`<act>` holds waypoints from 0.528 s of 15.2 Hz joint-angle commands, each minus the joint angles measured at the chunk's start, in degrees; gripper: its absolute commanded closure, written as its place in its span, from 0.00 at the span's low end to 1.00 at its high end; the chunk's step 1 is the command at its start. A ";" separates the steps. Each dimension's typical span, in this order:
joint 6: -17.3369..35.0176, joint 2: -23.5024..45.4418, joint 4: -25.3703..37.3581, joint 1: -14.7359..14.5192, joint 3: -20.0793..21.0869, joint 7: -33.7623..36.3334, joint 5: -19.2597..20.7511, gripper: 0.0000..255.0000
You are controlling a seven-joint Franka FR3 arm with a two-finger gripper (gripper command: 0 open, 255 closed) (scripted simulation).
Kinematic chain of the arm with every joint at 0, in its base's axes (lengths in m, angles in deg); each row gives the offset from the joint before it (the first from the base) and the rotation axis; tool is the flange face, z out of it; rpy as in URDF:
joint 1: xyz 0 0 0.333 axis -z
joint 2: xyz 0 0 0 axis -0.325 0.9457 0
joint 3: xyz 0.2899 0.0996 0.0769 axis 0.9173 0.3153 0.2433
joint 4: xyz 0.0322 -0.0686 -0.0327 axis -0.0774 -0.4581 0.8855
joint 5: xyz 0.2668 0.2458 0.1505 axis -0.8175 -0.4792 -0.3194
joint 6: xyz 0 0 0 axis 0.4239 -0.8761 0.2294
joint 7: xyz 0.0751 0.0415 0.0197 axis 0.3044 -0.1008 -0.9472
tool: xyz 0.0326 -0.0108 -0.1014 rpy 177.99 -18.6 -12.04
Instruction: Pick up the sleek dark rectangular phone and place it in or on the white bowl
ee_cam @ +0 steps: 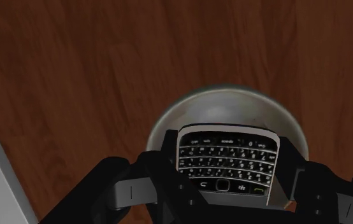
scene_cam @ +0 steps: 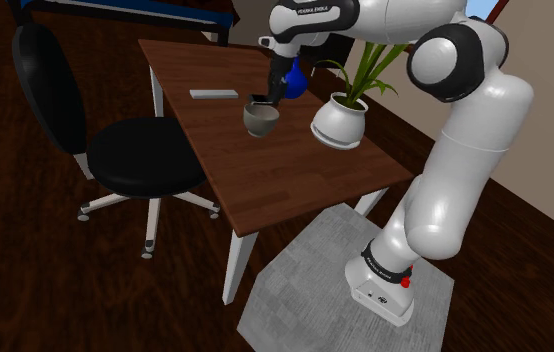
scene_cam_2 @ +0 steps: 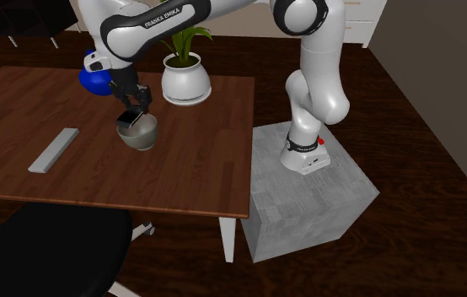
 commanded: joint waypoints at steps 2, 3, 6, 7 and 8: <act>2.33 0.57 -1.80 0.06 0.08 -0.31 -0.36 1.00; 3.03 0.78 -2.33 0.07 0.11 -0.40 -0.48 1.00; 3.45 0.91 -2.63 0.08 0.13 -0.46 -0.56 1.00; 3.45 0.91 -2.63 0.08 0.13 -0.46 -0.56 1.00; 3.45 0.91 -2.63 0.08 0.13 -0.46 -0.56 1.00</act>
